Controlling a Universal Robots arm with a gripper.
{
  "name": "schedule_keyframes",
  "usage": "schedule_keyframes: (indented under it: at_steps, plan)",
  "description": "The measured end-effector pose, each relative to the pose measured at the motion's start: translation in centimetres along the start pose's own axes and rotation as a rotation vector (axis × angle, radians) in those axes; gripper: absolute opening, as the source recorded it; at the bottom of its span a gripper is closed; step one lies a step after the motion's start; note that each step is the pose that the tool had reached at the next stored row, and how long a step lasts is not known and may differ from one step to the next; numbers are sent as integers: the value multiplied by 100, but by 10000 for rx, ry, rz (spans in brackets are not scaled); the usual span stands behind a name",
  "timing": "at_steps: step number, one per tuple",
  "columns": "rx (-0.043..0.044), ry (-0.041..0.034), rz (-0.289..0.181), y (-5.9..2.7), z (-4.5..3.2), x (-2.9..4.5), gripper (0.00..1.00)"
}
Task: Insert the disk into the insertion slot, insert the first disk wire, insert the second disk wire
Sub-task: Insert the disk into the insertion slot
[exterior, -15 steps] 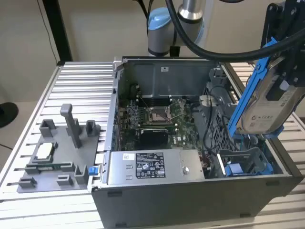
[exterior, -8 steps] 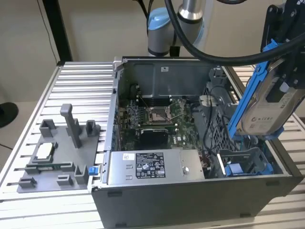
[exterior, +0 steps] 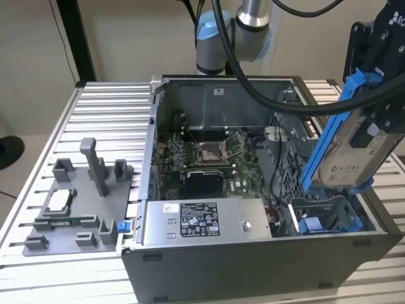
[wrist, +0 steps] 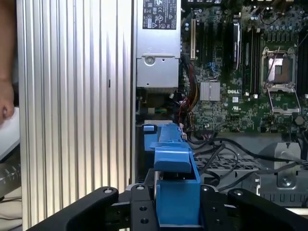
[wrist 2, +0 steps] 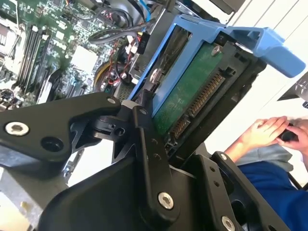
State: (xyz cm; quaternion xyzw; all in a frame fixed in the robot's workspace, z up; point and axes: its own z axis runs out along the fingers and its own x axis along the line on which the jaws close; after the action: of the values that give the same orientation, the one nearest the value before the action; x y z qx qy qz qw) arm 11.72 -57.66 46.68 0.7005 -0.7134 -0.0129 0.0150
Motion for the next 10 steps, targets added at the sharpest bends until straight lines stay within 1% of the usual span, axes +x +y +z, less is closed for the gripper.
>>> schedule_keyframes:
  at_steps: [10]
  plan:
    - [6, 3, -55, -6, 123, 20, 0]
